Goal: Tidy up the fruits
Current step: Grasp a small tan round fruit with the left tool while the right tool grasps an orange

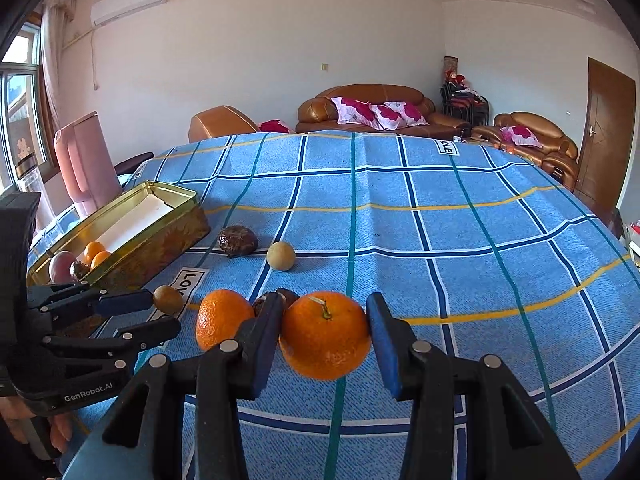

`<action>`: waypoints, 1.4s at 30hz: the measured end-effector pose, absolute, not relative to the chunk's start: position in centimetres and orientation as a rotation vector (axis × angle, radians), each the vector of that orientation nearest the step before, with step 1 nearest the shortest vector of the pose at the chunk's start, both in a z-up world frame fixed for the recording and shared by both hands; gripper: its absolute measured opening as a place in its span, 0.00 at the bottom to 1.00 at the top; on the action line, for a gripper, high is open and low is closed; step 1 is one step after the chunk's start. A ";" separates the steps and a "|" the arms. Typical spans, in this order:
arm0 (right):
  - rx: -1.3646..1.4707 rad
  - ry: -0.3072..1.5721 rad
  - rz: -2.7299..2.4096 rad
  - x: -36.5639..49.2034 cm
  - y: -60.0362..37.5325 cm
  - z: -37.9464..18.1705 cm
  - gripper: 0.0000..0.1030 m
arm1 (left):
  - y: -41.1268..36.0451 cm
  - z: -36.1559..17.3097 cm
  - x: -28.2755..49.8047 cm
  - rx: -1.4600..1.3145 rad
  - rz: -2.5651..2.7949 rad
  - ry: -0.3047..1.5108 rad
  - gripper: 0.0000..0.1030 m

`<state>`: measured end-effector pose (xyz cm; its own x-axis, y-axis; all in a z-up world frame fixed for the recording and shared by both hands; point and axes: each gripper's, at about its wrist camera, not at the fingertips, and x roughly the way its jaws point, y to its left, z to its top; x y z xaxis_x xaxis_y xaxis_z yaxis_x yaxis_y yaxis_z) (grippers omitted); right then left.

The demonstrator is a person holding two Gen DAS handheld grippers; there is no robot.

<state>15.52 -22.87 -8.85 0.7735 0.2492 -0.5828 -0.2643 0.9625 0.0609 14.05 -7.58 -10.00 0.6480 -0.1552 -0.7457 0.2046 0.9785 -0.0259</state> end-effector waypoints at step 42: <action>-0.042 0.583 0.322 14.8 -22.5 -8.4 0.44 | -7.7 -8.4 13.6 0.067 -0.245 0.733 0.27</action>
